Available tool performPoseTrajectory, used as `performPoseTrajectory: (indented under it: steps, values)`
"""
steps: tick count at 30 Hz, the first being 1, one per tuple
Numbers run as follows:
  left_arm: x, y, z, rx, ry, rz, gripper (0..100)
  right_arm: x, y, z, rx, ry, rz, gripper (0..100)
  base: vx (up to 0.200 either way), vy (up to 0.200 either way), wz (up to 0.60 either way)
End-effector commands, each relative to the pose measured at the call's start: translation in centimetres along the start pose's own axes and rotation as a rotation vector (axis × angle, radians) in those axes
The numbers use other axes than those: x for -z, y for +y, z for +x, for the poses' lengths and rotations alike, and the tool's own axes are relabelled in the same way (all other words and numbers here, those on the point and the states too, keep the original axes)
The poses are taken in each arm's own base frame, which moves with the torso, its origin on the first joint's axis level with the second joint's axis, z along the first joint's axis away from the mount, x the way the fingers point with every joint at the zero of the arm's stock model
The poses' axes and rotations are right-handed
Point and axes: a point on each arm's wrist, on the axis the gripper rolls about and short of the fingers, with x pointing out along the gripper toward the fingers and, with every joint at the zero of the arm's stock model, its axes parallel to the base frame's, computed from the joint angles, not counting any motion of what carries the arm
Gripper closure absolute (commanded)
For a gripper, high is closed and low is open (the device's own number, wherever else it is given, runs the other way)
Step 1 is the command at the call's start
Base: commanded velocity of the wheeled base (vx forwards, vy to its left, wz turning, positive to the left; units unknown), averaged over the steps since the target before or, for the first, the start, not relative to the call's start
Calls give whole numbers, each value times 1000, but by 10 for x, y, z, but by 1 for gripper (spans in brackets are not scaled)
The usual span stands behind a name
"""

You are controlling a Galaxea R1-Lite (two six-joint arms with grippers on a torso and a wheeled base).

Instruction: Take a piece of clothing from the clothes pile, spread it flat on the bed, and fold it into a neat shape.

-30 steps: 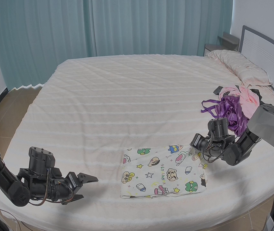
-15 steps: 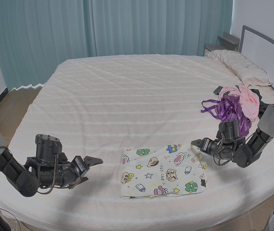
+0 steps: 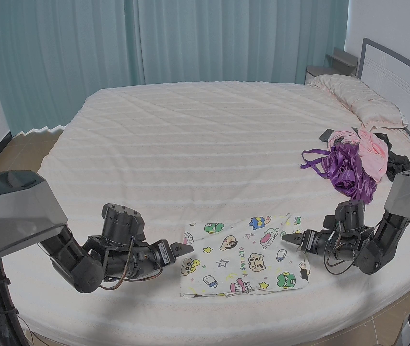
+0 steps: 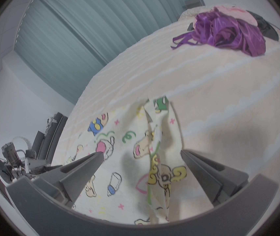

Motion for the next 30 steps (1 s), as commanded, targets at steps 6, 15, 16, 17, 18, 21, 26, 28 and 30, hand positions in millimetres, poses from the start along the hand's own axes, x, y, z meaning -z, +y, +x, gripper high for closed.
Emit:
performPoseTrajectory:
  steps: [6, 15, 16, 17, 18, 21, 26, 28, 30]
  values:
    - [6, -4, 36, 4, 37, 54, 0, 21, -9, 11, -11, 66, -4, 0, 0, 0, 0]
    - [10, -16, 55, 37, 50, 73, 0, 23, 4, 14, -89, 87, -18, 0, 0, 0, 0]
    - [10, -17, 55, 40, 49, 75, 0, 24, 5, 15, -94, 90, -21, 0, 0, 0, 0]
    - [11, -17, 55, 40, 50, 76, 0, 25, 7, 15, -102, 96, -24, 0, 0, 0, 0]
    - [10, -18, 56, 43, 47, 75, 0, 26, 7, 16, -107, 101, -24, 0, 0, 0, 0]
    - [10, -19, 58, 47, 46, 69, 100, 26, 10, 20, -116, 105, 14, 100, 0, 0, 0]
    - [11, -25, 59, 60, 47, 35, 100, 27, 11, 20, -130, 120, 72, 100, 0, 0, 0]
    - [12, -26, 58, 62, 47, 37, 100, 27, 11, 19, -143, 126, 86, 100, 0, 0, 0]
    - [12, -25, 58, 59, 50, 34, 100, 26, 11, 19, -148, 118, 99, 100, 0, 0, 0]
